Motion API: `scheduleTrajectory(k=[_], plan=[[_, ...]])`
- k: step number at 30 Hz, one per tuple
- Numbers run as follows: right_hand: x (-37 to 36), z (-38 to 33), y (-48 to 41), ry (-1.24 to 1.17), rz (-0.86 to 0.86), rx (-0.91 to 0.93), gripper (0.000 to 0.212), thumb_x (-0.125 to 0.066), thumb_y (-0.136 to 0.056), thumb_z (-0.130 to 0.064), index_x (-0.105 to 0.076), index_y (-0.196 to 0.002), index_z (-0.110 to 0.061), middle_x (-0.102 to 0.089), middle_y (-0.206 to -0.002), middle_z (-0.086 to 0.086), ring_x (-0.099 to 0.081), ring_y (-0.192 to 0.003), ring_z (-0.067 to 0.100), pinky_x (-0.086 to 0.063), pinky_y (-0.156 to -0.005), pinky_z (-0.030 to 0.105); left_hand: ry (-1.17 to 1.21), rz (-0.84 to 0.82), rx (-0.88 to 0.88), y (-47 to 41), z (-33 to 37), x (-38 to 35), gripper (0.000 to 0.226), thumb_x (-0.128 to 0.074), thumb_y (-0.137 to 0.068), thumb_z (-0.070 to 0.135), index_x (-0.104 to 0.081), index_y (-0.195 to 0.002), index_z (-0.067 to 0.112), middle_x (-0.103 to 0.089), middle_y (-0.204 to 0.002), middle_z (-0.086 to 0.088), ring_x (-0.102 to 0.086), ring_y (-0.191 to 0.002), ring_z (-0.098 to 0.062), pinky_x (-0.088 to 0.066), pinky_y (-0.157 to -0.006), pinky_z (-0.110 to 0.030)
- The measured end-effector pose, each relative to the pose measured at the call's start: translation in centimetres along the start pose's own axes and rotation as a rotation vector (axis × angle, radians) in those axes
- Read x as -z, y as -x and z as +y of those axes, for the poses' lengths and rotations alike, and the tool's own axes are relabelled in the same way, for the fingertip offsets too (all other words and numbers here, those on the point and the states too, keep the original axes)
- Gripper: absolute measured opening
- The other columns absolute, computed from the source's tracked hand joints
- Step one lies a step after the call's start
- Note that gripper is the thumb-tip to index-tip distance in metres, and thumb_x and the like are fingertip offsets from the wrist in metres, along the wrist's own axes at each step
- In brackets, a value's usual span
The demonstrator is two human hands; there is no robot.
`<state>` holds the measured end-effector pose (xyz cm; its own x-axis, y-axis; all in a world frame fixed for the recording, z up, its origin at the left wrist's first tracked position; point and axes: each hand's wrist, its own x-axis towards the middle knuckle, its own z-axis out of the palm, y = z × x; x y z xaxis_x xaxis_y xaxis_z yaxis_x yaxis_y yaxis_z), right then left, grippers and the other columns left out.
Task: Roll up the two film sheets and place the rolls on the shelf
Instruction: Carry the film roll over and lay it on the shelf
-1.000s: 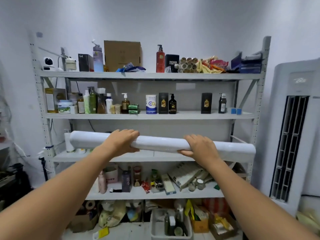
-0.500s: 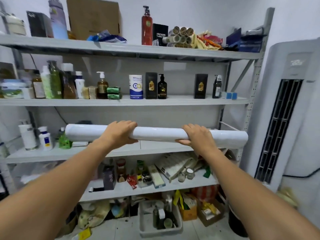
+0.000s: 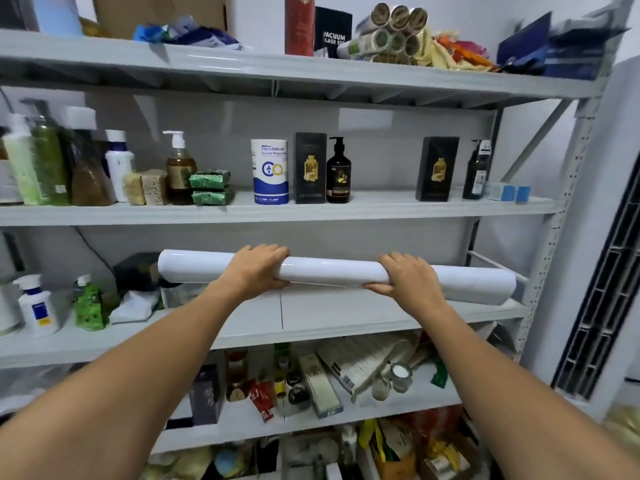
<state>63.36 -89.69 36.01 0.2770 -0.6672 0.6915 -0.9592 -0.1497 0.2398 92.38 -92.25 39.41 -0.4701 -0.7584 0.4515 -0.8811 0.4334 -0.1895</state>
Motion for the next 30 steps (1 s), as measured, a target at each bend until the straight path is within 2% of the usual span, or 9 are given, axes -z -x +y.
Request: scheduleTrajectory(k=[8,15,20,24,30], plan=[[-9.0,4.0,-3.9,0.037,-0.114,-0.056,0.055,-0.053,-0.073,-0.064,-0.061,-0.094,-0.014,-0.063,-0.082,0.004,-0.059,-0.073,0.028,-0.041,-0.063,0.035,0.103,-0.007,-0.059,-9.0,-1.5,-9.8,0.040,-0.062,-0.079,0.045,-0.048,-0.109,0.021,-0.058,-0.110,0.001,-0.053,-0.102,-0.021,-0.029,-0.070,-0.030],[-15.0,7.3,-4.5,0.043,-0.199,-0.190,0.051,-0.064,-0.070,-0.062,-0.062,-0.096,-0.017,-0.063,-0.082,0.004,-0.058,-0.072,0.028,-0.044,-0.064,0.037,0.144,-0.019,-0.119,-15.9,-0.5,-16.0,0.039,-0.063,-0.079,0.045,-0.049,-0.106,0.020,-0.059,-0.107,0.000,-0.053,-0.100,-0.023,-0.029,-0.071,-0.031],[-18.1,9.0,-5.7,0.007,-0.240,-0.219,0.055,-0.066,-0.071,-0.060,-0.064,-0.105,-0.016,-0.064,-0.089,0.007,-0.059,-0.083,0.031,-0.042,-0.070,0.037,0.163,-0.077,-0.087,-18.7,-0.2,-18.7,0.042,-0.062,-0.080,0.047,-0.048,-0.108,0.019,-0.058,-0.110,0.000,-0.053,-0.102,-0.023,-0.032,-0.073,-0.030],[-20.7,10.8,-5.9,-0.002,-0.295,-0.212,0.059,-0.057,-0.076,-0.063,-0.059,-0.113,-0.018,-0.062,-0.099,0.005,-0.057,-0.091,0.028,-0.039,-0.076,0.036,0.178,-0.132,-0.085,-20.4,0.5,-20.6,0.043,-0.062,-0.081,0.043,-0.047,-0.114,0.021,-0.057,-0.114,-0.002,-0.051,-0.106,-0.024,-0.035,-0.085,-0.034],[-25.5,15.5,-5.8,-0.009,-0.373,-0.187,0.064,-0.049,-0.076,-0.070,-0.058,-0.114,-0.019,-0.063,-0.104,0.003,-0.058,-0.092,0.027,-0.039,-0.075,0.032,0.159,-0.223,-0.065,-24.2,3.5,-24.5,0.050,-0.062,-0.080,0.047,-0.045,-0.119,0.022,-0.054,-0.121,-0.002,-0.049,-0.111,-0.024,-0.036,-0.089,-0.037]])
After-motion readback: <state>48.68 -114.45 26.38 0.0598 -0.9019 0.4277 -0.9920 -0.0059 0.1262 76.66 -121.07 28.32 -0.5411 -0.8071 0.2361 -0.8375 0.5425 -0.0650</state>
